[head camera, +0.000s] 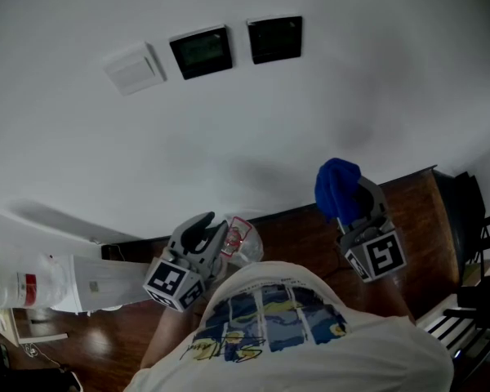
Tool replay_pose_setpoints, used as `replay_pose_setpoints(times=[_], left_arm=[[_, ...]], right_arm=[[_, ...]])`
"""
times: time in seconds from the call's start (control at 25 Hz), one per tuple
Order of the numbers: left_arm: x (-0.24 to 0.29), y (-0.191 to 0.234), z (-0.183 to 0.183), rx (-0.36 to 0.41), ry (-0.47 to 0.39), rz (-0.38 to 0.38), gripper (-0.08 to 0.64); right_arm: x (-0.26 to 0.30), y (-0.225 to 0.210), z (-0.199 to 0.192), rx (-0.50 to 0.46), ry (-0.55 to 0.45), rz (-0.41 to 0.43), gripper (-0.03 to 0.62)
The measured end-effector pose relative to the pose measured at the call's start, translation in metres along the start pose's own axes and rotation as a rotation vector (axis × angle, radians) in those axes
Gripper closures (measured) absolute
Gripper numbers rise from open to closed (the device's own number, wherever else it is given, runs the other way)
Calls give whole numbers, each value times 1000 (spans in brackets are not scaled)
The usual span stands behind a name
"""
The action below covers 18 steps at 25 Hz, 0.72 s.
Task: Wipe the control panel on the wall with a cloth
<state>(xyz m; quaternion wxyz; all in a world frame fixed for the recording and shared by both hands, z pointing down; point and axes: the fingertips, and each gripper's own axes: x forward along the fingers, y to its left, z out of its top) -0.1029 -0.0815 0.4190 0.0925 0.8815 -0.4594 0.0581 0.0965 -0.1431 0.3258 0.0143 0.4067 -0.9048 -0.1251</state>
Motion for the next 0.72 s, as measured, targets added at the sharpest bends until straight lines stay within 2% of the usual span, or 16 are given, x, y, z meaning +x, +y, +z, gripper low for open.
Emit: replay_pose_setpoints(times=[0.2, 0.36, 0.72], left_arm=[[-2, 0, 1, -6, -2, 12, 463], [-3, -1, 1, -7, -5, 16, 463], [-1, -3, 1, -9, 1, 23, 463]], right_arm=[[5, 8, 2, -4, -6, 31, 497], [4, 9, 1, 24, 8, 31, 497], [4, 7, 1, 8, -17, 45, 497]])
